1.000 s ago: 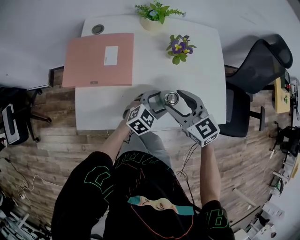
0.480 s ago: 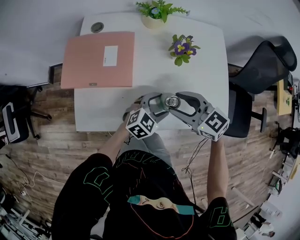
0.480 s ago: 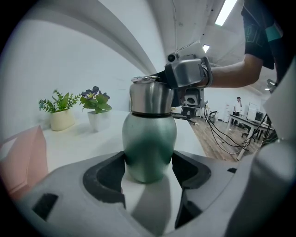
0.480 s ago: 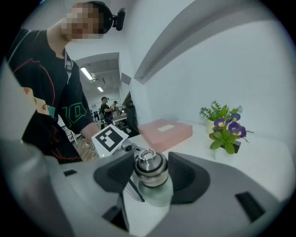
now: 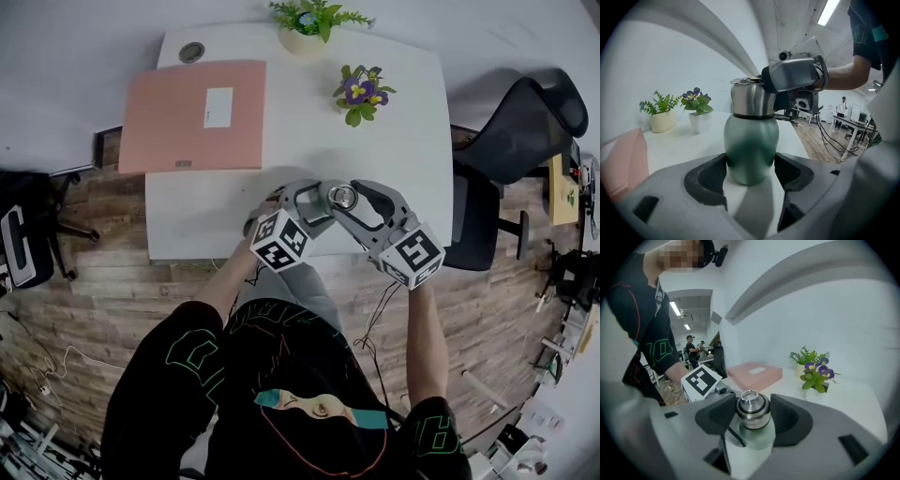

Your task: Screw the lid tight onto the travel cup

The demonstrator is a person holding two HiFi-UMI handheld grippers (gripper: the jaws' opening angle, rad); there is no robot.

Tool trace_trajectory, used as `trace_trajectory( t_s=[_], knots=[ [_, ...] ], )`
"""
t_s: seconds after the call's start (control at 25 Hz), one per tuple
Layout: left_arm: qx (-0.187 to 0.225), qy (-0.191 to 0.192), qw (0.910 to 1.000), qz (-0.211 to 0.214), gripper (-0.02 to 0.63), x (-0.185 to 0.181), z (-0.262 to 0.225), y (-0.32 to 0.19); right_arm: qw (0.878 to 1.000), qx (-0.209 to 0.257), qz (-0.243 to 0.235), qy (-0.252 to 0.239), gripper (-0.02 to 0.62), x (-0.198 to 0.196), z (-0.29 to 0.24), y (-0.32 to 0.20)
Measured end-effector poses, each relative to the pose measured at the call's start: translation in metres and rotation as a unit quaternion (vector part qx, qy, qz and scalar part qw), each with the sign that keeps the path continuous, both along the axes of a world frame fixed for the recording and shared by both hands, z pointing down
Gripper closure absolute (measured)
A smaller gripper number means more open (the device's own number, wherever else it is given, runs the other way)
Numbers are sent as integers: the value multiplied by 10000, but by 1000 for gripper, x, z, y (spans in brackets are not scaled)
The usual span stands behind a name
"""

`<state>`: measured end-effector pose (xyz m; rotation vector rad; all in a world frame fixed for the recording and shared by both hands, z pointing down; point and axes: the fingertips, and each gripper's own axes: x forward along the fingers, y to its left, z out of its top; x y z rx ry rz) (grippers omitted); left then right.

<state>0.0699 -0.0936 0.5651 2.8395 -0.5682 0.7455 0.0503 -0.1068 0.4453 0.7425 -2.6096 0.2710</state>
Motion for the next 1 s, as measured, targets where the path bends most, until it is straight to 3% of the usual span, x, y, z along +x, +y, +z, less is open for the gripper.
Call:
trace_trajectory(
  t_s=[0.32,0.64,0.88,1.0],
  knots=[
    [15,-24,10000,-29,276,1,0,0,9904,90,1377,-121,357,6,2,-1],
    [121,-78,9999,-89,275,2,2,-1,9550,227,2923,-460,357,14,3,-1],
    [173,-116,9997,-137,275,1,2,-4,9315,373,3575,-557,357,15,4,-2],
    [149,-116,9997,-145,273,1,3,-1,9328,302,3555,-521,357,15,6,0]
  ],
)
